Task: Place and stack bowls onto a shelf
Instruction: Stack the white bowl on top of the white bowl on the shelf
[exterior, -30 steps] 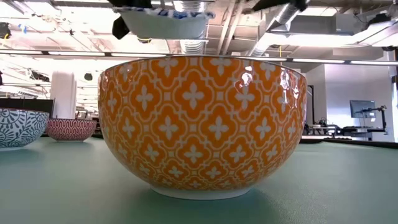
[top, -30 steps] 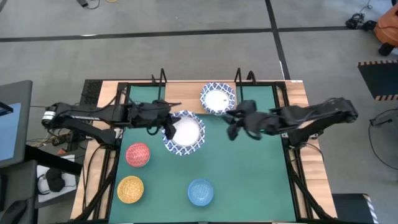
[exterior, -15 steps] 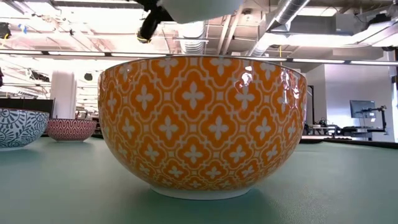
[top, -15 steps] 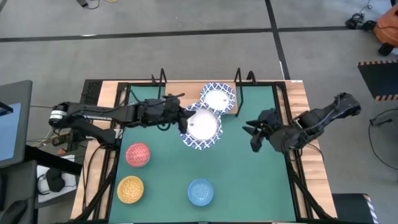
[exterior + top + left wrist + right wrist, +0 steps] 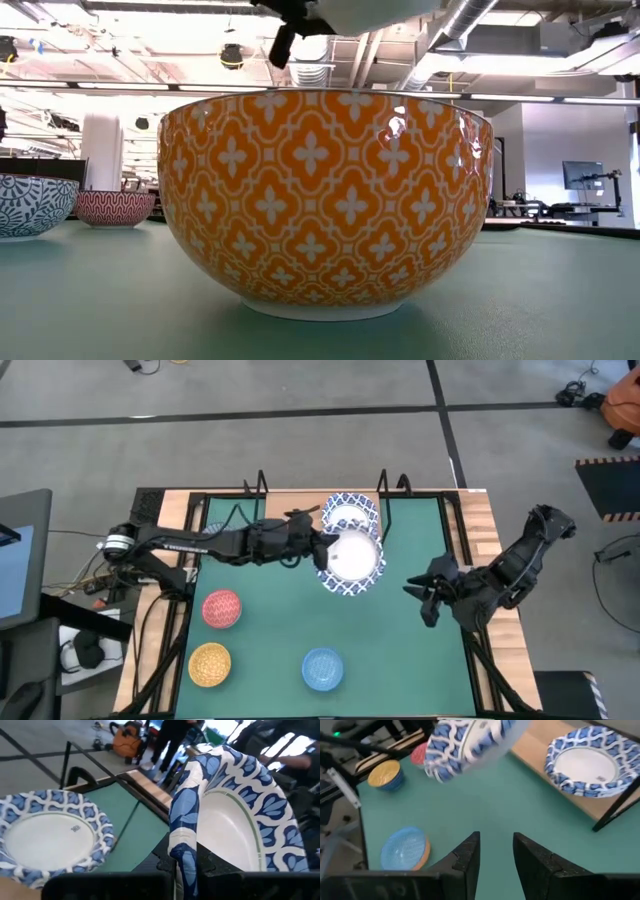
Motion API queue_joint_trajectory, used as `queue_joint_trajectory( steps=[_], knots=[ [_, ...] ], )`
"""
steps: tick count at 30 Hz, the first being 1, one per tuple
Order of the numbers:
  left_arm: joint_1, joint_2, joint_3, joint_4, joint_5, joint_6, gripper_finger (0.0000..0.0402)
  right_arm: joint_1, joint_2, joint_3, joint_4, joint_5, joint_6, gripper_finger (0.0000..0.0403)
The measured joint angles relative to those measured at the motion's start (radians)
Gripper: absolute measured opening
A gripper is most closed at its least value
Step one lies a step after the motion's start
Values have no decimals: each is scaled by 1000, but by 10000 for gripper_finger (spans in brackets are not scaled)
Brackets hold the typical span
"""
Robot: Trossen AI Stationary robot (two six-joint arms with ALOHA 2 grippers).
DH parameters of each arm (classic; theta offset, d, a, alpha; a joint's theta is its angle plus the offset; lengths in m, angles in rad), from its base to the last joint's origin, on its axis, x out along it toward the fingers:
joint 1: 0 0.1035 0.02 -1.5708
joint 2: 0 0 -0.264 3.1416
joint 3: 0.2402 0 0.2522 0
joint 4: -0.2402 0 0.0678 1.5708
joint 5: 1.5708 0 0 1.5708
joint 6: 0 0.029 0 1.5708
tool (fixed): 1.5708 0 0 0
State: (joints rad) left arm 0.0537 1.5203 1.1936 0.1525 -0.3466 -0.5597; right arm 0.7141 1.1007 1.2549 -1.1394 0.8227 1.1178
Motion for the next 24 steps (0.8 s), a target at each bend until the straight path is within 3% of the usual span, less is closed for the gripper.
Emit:
queue_joint_trajectory(
  steps=[5,8,16,24],
  knots=[
    [99,61,157,-171,3,106,0,-5,0,0,-9,21,23,134],
    [188,108,229,-240,73,156,0,-26,0,0,-8,26,35,132],
    [422,263,285,-250,335,185,0,-140,0,0,-9,32,69,132],
    [534,401,285,-147,476,154,0,-282,0,0,14,-12,92,132]
  ],
)
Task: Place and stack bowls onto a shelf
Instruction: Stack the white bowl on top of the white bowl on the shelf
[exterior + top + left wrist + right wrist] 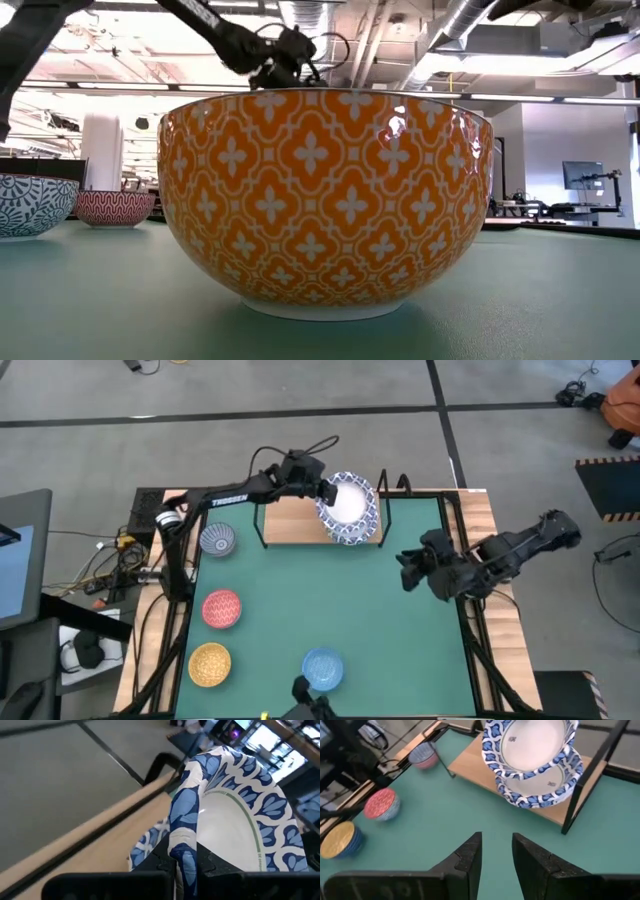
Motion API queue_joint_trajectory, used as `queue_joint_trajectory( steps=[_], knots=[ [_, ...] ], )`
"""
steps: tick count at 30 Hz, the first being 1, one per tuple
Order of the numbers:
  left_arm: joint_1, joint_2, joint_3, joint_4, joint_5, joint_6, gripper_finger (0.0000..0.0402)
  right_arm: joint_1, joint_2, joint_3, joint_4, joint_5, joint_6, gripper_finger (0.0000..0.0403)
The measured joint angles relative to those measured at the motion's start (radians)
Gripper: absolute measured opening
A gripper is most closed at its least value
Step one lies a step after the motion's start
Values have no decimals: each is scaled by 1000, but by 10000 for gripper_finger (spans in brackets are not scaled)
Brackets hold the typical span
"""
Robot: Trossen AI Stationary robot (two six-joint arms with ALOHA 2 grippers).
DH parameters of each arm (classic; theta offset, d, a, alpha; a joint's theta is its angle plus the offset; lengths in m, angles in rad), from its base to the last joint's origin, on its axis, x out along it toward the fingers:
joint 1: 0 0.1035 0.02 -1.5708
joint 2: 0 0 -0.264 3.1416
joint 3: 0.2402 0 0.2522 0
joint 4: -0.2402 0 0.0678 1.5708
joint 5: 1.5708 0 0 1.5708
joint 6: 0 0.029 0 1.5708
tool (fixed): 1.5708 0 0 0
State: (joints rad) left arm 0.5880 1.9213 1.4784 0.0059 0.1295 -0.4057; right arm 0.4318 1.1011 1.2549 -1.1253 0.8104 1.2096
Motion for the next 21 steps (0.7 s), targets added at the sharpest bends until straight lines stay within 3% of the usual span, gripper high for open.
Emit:
queue_joint_trajectory(
  steps=[5,10,17,21],
  knots=[
    [-1,47,0,28,58,11,0,-87,0,0,5,-45,10,132],
    [-17,46,0,8,46,116,15,-164,0,0,4,-85,24,132],
    [-21,46,0,-1,-5,203,103,-230,0,0,4,-101,23,132],
    [-10,11,32,-54,59,162,158,-251,0,0,8,-122,21,132]
  ],
)
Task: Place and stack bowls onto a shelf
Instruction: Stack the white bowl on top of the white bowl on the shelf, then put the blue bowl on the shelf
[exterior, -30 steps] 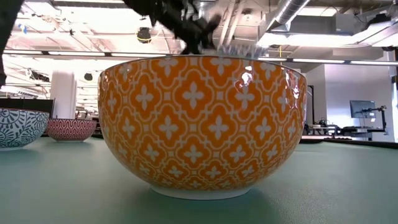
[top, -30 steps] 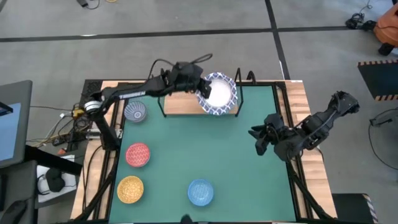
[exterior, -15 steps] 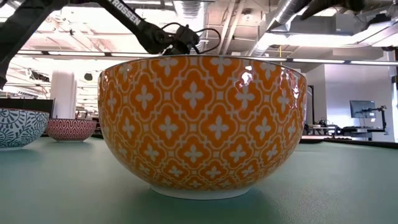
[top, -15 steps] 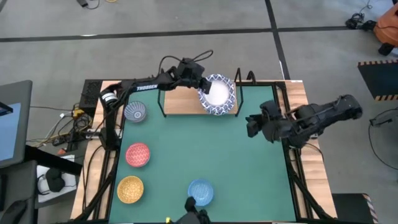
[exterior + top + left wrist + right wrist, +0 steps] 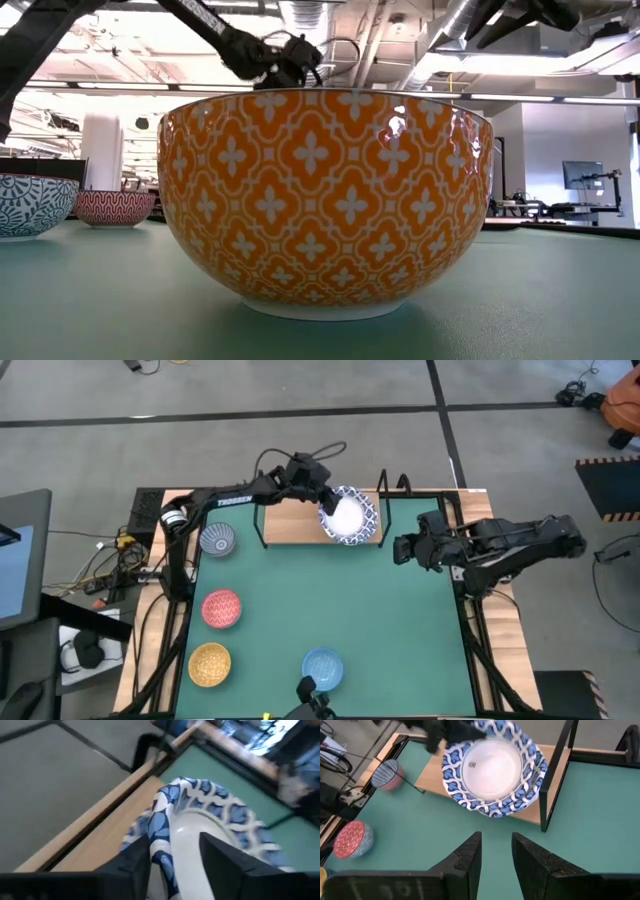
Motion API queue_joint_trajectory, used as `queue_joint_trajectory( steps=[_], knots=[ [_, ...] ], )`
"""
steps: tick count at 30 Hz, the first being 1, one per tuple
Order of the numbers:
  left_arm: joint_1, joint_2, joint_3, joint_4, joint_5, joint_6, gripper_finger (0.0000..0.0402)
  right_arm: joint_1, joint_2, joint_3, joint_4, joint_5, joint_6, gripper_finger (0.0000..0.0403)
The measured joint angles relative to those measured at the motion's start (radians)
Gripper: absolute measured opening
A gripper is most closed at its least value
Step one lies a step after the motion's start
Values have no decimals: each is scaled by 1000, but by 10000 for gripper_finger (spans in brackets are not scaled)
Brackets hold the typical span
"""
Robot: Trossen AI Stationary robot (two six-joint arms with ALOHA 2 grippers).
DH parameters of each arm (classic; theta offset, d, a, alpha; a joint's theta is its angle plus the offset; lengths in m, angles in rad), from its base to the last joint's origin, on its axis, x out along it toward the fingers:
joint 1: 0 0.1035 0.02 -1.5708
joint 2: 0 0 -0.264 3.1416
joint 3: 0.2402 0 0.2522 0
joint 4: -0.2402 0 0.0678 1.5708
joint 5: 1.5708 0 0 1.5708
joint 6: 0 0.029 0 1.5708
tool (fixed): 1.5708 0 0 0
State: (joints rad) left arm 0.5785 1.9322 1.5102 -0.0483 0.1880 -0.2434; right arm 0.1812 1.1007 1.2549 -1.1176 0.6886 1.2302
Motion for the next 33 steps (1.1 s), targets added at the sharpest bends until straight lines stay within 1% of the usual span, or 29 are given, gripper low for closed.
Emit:
queue_joint_trajectory(
  steps=[2,4,6,9,14,19,21,24,28,30,33],
  knots=[
    [0,-29,29,-2,-24,44,175,-9,0,0,0,-12,0,132],
    [1,-45,45,-18,-87,113,184,-14,0,0,0,-13,-1,132],
    [4,-40,51,-47,-139,169,185,-14,0,0,0,-14,-1,132],
    [2,-7,47,-80,-184,239,178,-14,0,0,0,-14,0,132],
    [-16,60,47,-101,-163,250,165,-14,0,0,-1,-13,13,132],
    [-18,84,48,-88,-201,301,160,-14,0,0,0,-14,15,132],
    [-12,86,48,-98,-201,310,160,-14,0,0,4,-14,18,132],
    [-1,56,87,-164,-192,306,160,-19,1,0,3,-14,20,132],
    [3,-10,142,-241,-194,335,160,-43,32,-19,3,-14,4,132],
    [0,-37,142,-279,-189,330,160,-58,52,-43,12,-47,5,132],
    [-11,-90,139,-387,-164,310,160,-72,88,-75,50,-136,7,132]
  ],
)
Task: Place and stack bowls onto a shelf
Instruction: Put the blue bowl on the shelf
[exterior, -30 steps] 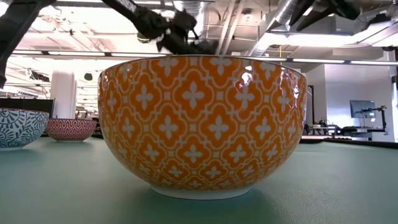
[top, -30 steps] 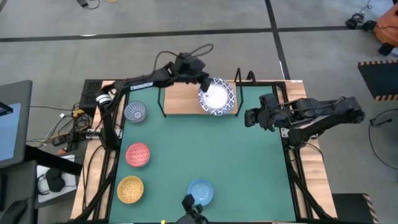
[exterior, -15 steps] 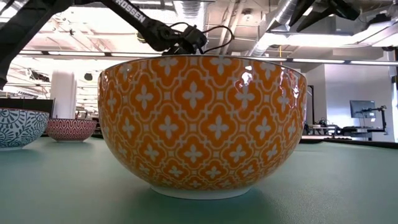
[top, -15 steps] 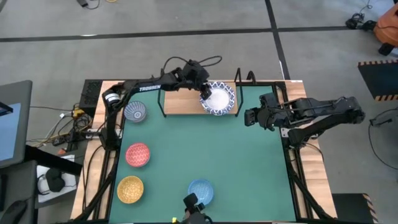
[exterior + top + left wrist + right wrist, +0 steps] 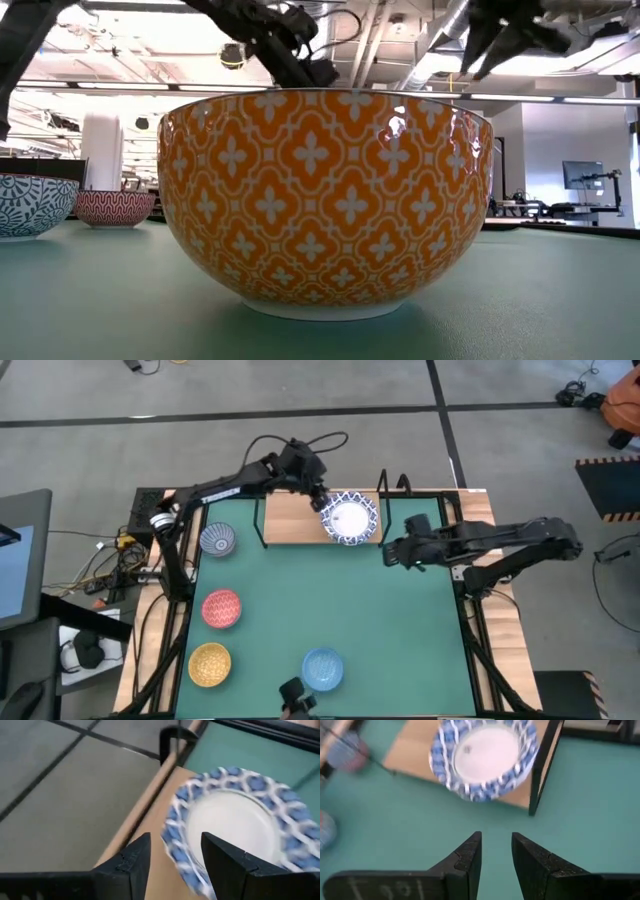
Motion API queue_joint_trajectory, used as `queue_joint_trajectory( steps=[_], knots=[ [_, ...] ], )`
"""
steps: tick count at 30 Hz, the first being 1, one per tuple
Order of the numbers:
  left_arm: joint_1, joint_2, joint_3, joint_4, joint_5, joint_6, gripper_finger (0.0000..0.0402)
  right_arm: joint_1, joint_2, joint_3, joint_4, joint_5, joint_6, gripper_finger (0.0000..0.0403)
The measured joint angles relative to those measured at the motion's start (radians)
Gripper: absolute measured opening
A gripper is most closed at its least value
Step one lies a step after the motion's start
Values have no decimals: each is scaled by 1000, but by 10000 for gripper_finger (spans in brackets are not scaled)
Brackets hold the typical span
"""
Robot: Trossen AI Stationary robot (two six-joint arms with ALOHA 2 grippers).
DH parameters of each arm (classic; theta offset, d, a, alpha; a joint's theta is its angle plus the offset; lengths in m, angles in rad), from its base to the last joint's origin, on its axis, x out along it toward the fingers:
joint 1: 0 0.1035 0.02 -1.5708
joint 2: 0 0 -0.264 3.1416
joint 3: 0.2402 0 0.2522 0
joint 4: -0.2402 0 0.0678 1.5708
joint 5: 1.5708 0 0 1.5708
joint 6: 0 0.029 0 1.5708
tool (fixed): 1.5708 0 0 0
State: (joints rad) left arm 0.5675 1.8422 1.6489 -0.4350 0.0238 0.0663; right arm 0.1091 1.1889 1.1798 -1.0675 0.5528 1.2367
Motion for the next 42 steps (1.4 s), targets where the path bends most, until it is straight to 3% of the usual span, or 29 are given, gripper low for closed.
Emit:
queue_joint_trajectory(
  steps=[4,9,14,18,28,33,38,42],
  knots=[
    [-40,-84,-73,-65,-2,-35,160,28,58,-51,173,-103,-29,135],
    [-170,-265,-316,8,-25,-177,160,117,162,-57,356,-171,-93,150],
    [-373,-490,-572,148,-169,-380,160,238,257,-57,487,-214,-86,171],
    [-546,-627,-692,213,-292,-491,160,318,328,-57,575,-215,-45,187],
    [-896,-684,-749,235,-497,-715,160,398,473,-57,824,-218,-43,199],
    [-1016,-684,-749,260,-520,-782,160,415,513,-57,944,-302,-235,187],
    [-1085,-684,-749,322,-526,-754,160,449,517,-55,990,-321,-371,166],
    [-1099,-683,-749,394,-516,-656,160,471,517,-55,992,-270,-423,157]
  ],
)
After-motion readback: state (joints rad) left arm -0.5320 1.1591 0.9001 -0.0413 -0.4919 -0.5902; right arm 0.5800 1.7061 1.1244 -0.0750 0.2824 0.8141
